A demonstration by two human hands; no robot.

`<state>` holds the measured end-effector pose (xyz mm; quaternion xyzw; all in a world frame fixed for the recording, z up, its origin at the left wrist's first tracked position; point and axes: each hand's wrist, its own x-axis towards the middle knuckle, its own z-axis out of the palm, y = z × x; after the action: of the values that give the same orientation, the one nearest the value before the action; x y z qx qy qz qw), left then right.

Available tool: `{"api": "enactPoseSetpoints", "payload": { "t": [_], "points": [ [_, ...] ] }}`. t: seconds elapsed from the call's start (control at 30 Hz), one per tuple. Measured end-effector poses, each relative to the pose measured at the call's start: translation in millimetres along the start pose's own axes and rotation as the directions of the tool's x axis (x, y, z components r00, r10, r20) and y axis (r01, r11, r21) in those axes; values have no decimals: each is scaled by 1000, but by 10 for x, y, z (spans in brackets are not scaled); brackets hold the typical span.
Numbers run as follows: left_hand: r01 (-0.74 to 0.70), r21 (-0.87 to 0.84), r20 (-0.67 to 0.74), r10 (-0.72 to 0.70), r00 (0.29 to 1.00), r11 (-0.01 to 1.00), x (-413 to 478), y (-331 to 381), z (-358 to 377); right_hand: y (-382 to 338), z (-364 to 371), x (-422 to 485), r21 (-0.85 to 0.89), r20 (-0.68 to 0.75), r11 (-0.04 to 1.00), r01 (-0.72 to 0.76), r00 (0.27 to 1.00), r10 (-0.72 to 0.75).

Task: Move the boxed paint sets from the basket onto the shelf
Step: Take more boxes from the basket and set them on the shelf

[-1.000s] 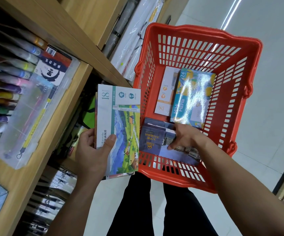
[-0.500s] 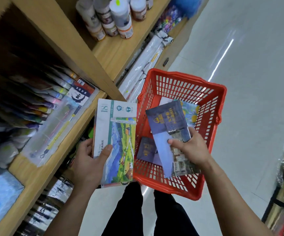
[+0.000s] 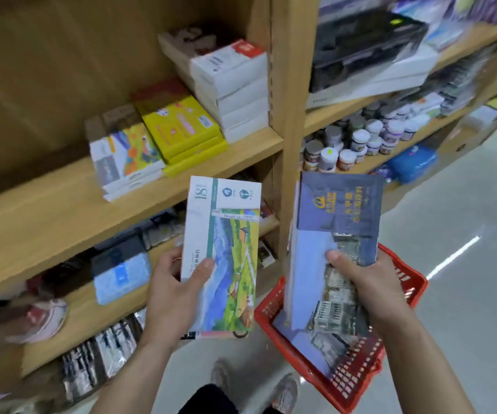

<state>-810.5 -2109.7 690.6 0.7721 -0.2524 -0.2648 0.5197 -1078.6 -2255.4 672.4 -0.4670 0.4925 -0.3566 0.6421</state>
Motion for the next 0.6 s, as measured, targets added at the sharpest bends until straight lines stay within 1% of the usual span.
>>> {"api": "enactPoseSetpoints", "payload": {
  "t": [0.13, 0.23, 0.3, 0.43, 0.6],
  "points": [
    [-23, -54, -175, 13, 984, 998, -162, 180, -712, -388, 526, -140, -3, 84, 998, 56, 995, -56],
    [-34, -96, -301, 3, 953, 995, -211, 208, -1223, -551, 921, -235, -14, 126, 997, 82, 989, -79],
    [-33, -113, -365, -11, 931, 993, -167, 199, -1527, -634, 1155, -286, -26, 145, 992, 123, 982, -118],
    [-11, -108, -421, -36, 906, 994, 145, 229, -2046, -779, 1640, -400, -12, 219, 989, 146, 966, -140],
    [103, -61, -384, -119, 916, 993, 856, 314, -2518, -807, 2161, -536, 5, 224, 992, 125, 967, -123]
  ]
}}
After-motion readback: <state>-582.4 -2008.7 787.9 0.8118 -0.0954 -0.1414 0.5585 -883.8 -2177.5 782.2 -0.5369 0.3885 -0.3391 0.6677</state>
